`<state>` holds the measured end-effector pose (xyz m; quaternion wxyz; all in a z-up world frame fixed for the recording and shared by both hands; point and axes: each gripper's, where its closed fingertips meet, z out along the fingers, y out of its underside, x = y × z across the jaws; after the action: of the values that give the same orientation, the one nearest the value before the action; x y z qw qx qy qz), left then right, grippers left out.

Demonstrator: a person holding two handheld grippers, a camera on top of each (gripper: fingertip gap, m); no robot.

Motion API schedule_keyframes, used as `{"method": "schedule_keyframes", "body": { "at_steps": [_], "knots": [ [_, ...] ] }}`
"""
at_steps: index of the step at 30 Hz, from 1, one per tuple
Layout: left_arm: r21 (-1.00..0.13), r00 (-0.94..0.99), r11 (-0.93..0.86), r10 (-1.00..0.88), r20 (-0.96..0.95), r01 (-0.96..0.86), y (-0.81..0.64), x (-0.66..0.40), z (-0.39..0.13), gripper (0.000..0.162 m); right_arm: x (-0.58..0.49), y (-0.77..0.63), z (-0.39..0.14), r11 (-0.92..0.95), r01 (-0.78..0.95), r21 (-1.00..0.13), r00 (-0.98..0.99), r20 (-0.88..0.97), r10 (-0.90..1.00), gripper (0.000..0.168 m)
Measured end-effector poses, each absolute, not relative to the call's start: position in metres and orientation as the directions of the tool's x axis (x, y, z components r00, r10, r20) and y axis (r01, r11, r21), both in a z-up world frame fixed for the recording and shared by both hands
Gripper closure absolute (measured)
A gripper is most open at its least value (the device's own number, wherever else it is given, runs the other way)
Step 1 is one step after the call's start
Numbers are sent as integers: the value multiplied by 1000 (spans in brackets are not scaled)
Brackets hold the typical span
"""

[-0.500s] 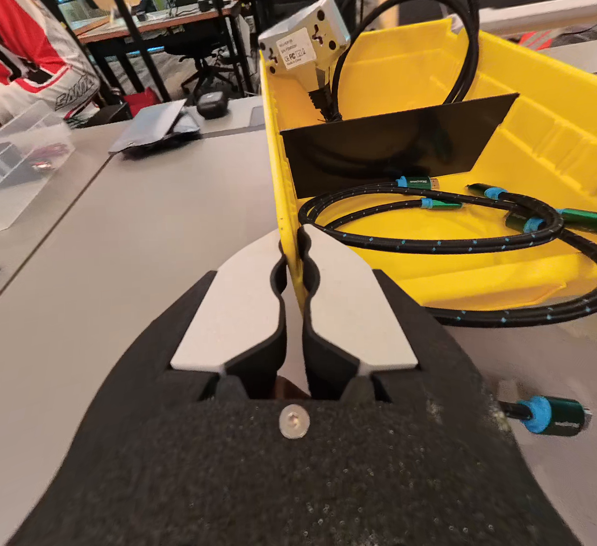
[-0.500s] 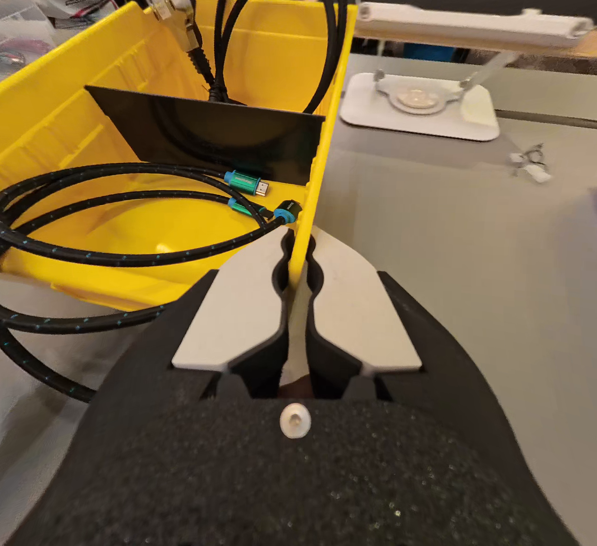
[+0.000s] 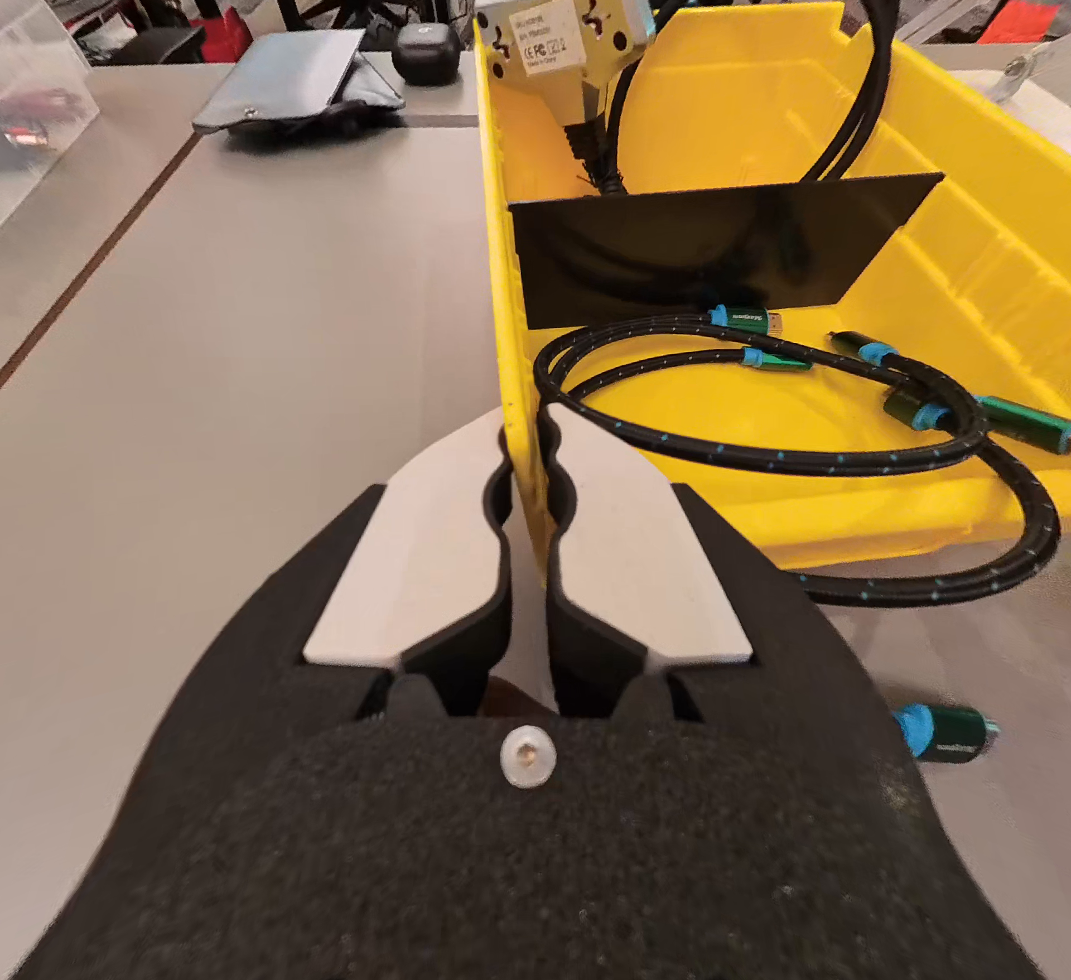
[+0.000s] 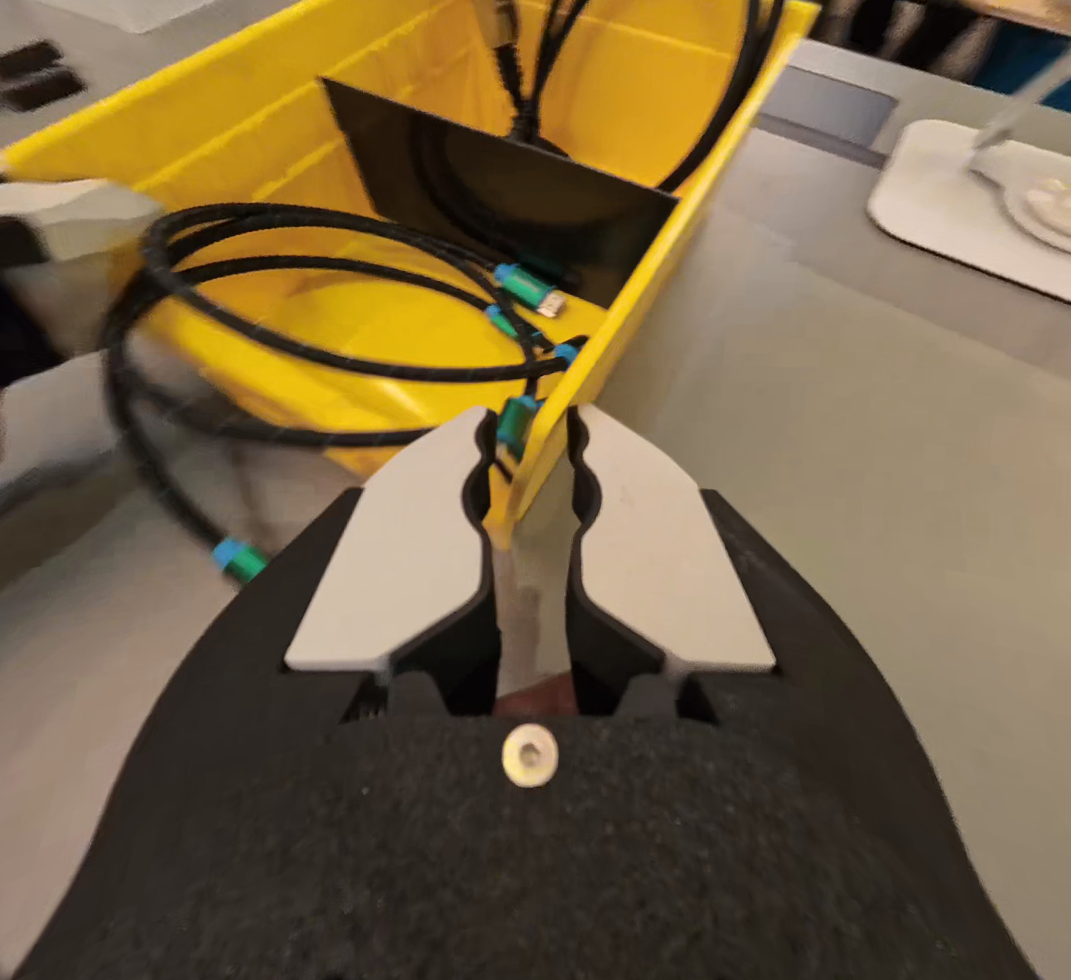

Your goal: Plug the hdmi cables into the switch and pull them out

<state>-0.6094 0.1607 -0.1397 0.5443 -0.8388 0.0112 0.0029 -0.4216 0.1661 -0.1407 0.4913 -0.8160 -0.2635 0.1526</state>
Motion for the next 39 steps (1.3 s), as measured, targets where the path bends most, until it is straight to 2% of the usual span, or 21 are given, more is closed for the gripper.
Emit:
{"method": "schedule_keyframes", "body": {
  "at_steps": [4, 7, 8, 12, 16, 19, 22, 24, 26, 28, 31, 34, 39],
  "knots": [
    [-930, 1000, -368, 17, -13, -6, 155, -620, -121, 140, -388, 113, -138, -313, 305, -899, 662, -36, 749, 141],
    [-927, 999, -373, 22, 26, 32, 154, -624, -121, 132, -323, 82, -151, -293, 303, -907, 654, -25, 756, 141],
    [-928, 1000, -373, 17, 19, 24, 155, -624, -121, 136, -297, 73, -155, -278, 303, -911, 663, -8, 748, 142],
    [-924, 996, -380, 53, -79, -53, 159, -627, -119, 154, -188, 61, -137, -223, 239, -945, 772, 46, 633, 144],
    [-928, 995, -367, 49, -90, -65, 149, -614, -110, 129, -94, 67, -116, -217, 143, -966, 895, 33, 444, 142],
    [-943, 984, -328, 142, -106, -54, 131, -613, -91, 136, -47, 70, -110, -245, 38, -969, 938, -50, 343, 141],
    [-971, 970, -230, 209, -122, -73, 115, -597, -63, 145, -35, 71, -107, -279, -56, -959, 922, -157, 355, 141],
    [-985, 999, -167, 49, 23, 31, 112, -543, -51, 147, -38, 70, -107, -279, -61, -958, 909, -168, 382, 143],
    [-963, 959, -231, -212, 188, 138, 101, -467, -60, 142, -44, 70, -110, -258, -15, -966, 899, -126, 419, 143],
    [-939, 898, -309, -354, 261, 151, 87, -410, -83, 142, -52, 70, -118, -253, 53, -966, 888, -71, 455, 143],
    [-913, 886, -409, -417, 203, 17, 84, -370, -127, 141, -61, 73, -127, -247, 114, -962, 866, -25, 499, 143],
    [-896, 885, -429, -455, 100, -119, 88, -358, -147, 139, -59, 80, -134, -252, 147, -957, 869, 3, 495, 145],
    [-875, 883, -464, -459, 103, -140, 88, -358, -159, 139, -63, 83, -134, -278, 90, -956, 863, -64, 501, 145]
  ]
}}
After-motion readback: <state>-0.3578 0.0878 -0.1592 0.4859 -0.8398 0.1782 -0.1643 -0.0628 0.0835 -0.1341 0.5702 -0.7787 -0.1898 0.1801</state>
